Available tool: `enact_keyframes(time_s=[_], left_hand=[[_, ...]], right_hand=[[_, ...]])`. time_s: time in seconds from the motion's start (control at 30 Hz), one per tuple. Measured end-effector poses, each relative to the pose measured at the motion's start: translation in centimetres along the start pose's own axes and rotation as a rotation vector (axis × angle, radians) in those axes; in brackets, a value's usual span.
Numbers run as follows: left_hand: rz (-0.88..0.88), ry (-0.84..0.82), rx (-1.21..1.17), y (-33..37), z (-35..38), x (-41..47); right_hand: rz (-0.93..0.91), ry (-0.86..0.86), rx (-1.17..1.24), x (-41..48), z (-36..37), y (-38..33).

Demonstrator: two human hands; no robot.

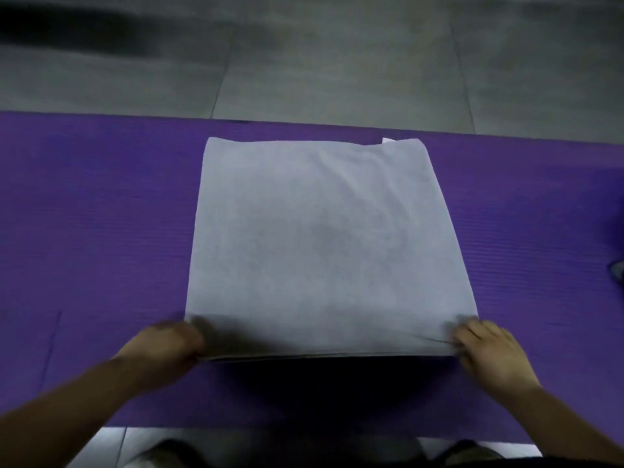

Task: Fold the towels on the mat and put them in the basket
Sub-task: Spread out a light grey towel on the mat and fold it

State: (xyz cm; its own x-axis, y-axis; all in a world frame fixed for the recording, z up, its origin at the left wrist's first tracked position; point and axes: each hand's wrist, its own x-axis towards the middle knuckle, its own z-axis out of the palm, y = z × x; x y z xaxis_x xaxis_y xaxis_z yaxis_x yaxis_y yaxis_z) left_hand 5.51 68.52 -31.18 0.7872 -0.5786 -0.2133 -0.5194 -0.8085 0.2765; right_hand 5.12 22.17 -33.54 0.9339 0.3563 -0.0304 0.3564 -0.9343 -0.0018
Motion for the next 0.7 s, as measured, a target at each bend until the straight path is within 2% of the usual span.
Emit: enact_keyframes(time_s=[0.1, 0.17, 0.23, 0.3, 0.37, 0.43, 0.53, 0.63, 0.7], left_hand=[[-0.022, 0.000, -0.059, 1.1, 1.0, -0.3], [-0.063, 0.008, -0.095, 1.4, 0.5, 0.4], [-0.160, 0.036, -0.064, 1.3, 0.5, 1.5], [-0.273, -0.027, 0.005, 1.2, 0.2, 2.5], [-0.311, -0.099, 0.110, 0.9, 0.8, 2.4], [-0.304, -0.154, 0.196, 0.4, 1.8, 1.5], [-0.356, -0.167, 0.200, 0.4, 2.1, 1.3], [-0.369, -0.234, 0.087, 0.7, 1.7, 2.7], [-0.481, -0.243, 0.008, 0.9, 0.8, 3.2]], right_hand=[[0.049, -0.078, 0.021, -2.3, 1.0, 0.1], [0.185, -0.074, 0.135, -2.4, 0.7, 0.0], [0.535, -0.025, 0.363, -1.7, 0.6, -0.3], [0.907, -0.083, 0.551, -1.0, 0.7, -0.3], [1.065, -0.136, 0.670, -0.8, 1.6, 0.0], [1.138, -0.161, 0.700, -0.4, 1.6, -0.1], [1.155, -0.231, 0.708, 0.2, 1.6, 0.2], [1.138, -0.287, 0.742, 1.0, 0.2, -0.4], [1.121, -0.309, 0.744, 1.9, -1.1, -0.8]])
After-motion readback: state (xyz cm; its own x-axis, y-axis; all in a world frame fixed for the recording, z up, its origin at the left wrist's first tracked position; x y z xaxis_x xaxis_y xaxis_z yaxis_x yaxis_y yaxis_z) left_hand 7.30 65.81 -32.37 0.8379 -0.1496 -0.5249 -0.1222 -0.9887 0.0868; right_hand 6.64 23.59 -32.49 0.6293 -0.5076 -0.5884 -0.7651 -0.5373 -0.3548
